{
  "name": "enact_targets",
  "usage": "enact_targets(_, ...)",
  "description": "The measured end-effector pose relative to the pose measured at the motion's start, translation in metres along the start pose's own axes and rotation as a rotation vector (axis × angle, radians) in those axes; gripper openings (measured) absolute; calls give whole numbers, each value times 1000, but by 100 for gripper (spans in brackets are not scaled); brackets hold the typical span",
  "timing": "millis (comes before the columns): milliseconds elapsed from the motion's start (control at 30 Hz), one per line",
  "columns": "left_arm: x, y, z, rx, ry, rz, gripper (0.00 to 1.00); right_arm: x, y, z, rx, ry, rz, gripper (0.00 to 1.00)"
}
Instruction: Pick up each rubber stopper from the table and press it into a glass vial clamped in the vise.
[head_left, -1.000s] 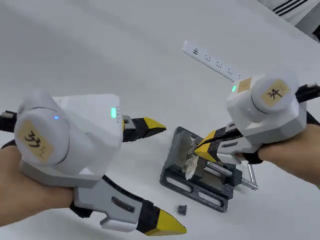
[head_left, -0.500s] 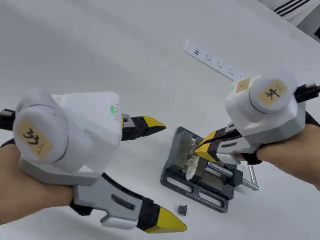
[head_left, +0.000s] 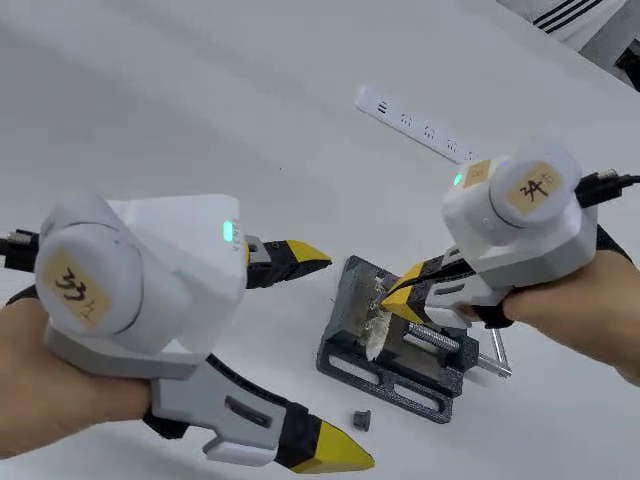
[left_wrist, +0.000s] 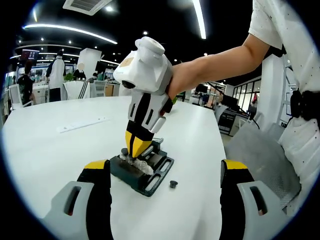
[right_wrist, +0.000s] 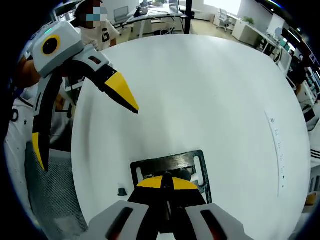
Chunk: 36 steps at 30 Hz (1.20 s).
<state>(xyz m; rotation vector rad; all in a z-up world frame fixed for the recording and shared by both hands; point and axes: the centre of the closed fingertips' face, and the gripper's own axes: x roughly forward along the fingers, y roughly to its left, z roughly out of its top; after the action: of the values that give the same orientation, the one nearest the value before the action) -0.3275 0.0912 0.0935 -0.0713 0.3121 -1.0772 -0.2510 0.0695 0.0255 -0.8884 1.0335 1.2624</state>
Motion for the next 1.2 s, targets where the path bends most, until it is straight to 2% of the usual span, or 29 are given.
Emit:
enact_targets(167,-2,1,0,5,13,4,90,0,2,2,-49,-5,-24,1)
enact_targets(267,-2,1,0,9,21,3,90,-1,-2,1,-21,-25,-23,1)
enact_targets(700,-3,-5,2,20,39,-4,90,-1,-1,1,-34,-55,-33,1)
enact_targets(1200,-6,-6,4,36,55,-8,89,-1,-1,2,-18,-78,-34,1)
